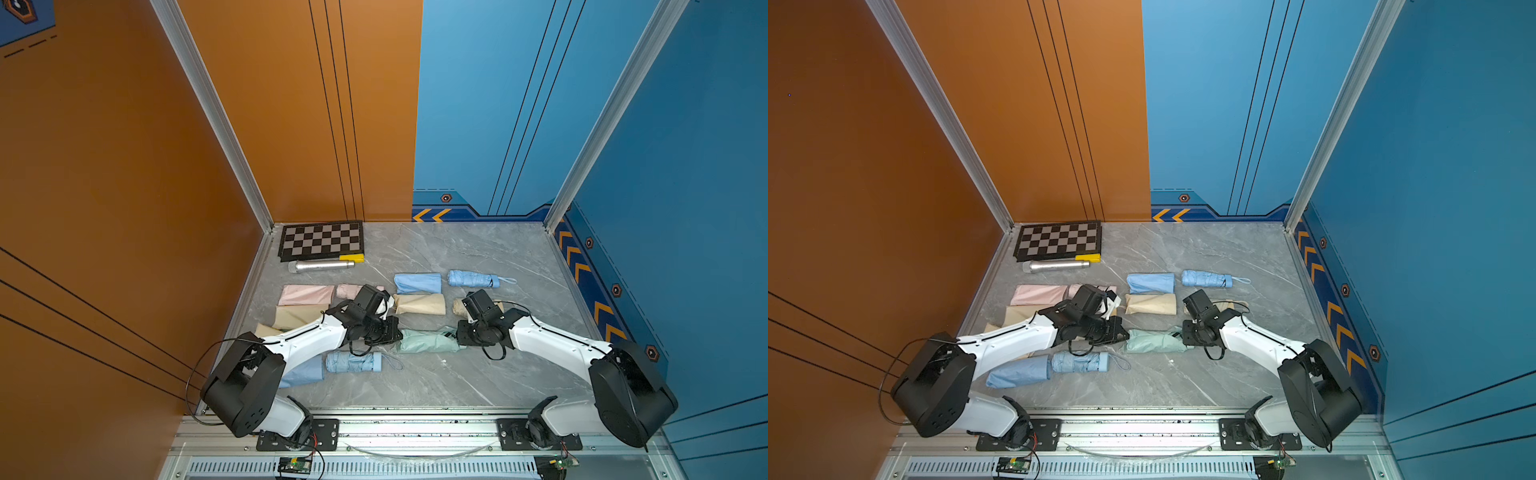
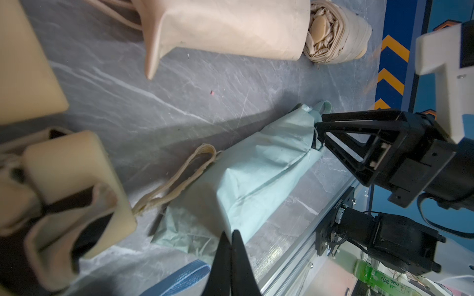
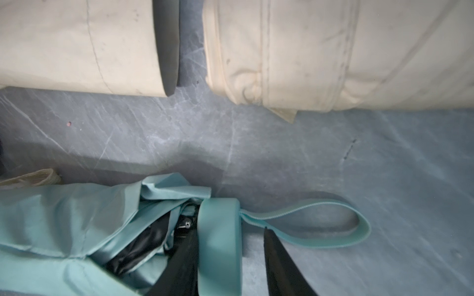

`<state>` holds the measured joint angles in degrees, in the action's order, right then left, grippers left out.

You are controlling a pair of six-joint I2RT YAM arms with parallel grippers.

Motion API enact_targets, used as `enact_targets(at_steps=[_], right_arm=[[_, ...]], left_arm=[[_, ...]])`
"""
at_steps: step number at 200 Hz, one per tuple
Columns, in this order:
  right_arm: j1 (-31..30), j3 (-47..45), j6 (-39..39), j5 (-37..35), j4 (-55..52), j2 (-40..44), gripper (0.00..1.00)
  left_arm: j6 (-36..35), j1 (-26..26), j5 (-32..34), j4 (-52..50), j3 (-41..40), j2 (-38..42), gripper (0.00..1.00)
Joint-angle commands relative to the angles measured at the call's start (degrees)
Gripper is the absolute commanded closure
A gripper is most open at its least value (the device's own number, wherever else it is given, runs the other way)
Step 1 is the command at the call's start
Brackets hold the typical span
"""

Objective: Take umbrellas out of sleeves
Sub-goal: Take out the umbrella from the umbrella sleeve.

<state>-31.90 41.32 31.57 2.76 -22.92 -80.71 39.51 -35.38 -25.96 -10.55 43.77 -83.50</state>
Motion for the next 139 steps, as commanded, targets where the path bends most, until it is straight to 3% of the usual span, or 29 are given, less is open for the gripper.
enact_targets(at_steps=[1, 89, 139], right_arm=[[-1.11, -0.06, -0.11, -0.55, -2.57, -2.88, 0.57], [-2.09, -0.03, -0.11, -4.58, -2.75, 3.13, 0.55], [-3.01, 1.72, 0.04, -4.78, -2.76, 1.06, 0.51]], left_arm=[[-1.68, -0.55, 1.27, -0.79, 0.57, -0.26, 0.99], [-1.71, -0.66, 1.57, -0.80, 0.53, -0.20, 0.99], [-1.63, -0.65, 1.70, -0.79, 0.52, -0.10, 0.99]])
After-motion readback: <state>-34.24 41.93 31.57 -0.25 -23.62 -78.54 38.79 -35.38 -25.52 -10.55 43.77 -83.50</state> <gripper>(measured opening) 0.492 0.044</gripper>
